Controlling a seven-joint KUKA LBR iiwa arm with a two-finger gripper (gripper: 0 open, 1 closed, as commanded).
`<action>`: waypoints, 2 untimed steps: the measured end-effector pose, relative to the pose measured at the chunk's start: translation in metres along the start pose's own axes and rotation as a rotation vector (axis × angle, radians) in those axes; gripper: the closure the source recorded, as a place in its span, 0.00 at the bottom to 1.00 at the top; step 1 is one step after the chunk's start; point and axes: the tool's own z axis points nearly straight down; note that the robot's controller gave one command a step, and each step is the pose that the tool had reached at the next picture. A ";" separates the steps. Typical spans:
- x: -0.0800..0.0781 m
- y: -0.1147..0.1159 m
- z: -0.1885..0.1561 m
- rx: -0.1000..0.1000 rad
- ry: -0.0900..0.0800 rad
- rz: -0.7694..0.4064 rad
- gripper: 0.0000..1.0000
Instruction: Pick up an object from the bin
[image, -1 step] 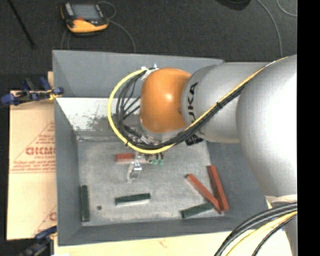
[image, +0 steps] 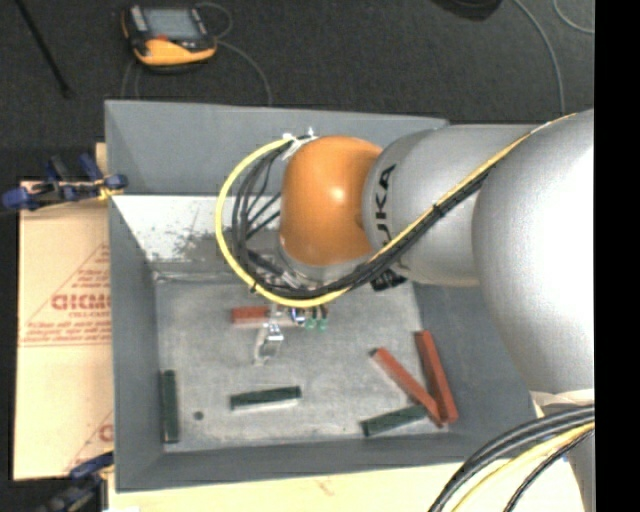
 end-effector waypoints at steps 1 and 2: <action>-0.037 -0.038 0.057 0.001 0.001 -0.054 1.00; -0.037 -0.038 0.057 0.001 0.001 -0.053 1.00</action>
Offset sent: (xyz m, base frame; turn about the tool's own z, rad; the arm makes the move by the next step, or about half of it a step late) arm 0.0000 0.0000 0.0000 0.0000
